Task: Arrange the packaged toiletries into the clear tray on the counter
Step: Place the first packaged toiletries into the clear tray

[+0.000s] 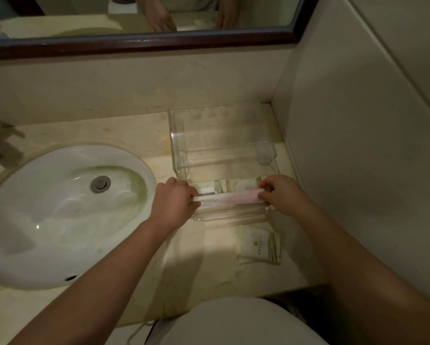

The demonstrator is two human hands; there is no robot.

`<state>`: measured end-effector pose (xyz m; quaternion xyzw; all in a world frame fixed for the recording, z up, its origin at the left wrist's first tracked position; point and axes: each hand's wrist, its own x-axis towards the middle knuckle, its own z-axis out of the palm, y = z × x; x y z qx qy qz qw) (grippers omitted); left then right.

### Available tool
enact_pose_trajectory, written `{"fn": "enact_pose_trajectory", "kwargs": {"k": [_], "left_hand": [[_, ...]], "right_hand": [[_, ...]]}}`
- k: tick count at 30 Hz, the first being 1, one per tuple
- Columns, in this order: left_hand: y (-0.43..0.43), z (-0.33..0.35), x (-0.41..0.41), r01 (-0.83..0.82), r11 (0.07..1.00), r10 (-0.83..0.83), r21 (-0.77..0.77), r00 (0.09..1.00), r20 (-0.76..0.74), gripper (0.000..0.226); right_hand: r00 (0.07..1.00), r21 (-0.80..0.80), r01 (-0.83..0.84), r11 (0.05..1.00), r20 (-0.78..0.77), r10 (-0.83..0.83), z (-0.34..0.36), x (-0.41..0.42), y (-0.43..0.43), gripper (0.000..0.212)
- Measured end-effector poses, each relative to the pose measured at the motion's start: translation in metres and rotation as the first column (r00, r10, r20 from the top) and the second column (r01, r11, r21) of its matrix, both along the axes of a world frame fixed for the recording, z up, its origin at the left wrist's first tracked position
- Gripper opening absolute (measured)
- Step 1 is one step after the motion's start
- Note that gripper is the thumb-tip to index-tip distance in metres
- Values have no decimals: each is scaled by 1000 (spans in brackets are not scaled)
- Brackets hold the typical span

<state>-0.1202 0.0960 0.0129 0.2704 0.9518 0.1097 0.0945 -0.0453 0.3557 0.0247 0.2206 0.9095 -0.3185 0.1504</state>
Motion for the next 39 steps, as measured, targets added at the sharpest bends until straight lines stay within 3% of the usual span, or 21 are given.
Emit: {"fn": "enact_pose_trajectory", "kwargs": {"k": [6, 14, 19, 23, 26, 29, 31, 39], "left_hand": [[3, -1, 5, 78, 997, -78, 20, 996, -43, 16], [9, -6, 6, 81, 997, -81, -15, 995, -65, 8], [7, -10, 9, 83, 994, -80, 73, 996, -48, 16], [10, -10, 16, 58, 989, -44, 136, 994, -102, 30], [16, -11, 16, 48, 998, -41, 50, 991, -129, 44], [22, -15, 14, 42, 999, -43, -15, 995, -92, 57], [24, -17, 14, 38, 999, -40, -24, 997, -63, 58], [19, -15, 12, 33, 999, -34, 33, 999, 37, 54]], "right_hand": [[992, 147, -126, 981, 35, 122, 4, -1, 2, 25], [985, 324, -164, 932, 9, 170, -12, 1, -3, 23], [990, 302, -114, 946, -48, 134, -12, 9, -3, 34], [976, 198, 42, 979, -218, 2, 6, 43, -21, 21], [994, 158, -82, 984, -59, 92, 8, 72, -38, 26], [964, 216, -264, 940, 66, 256, -9, 92, -49, 65], [949, 240, -314, 919, 91, 301, -20, 98, -51, 77], [948, 190, -316, 930, 106, 301, -19, 88, -49, 57]]}}
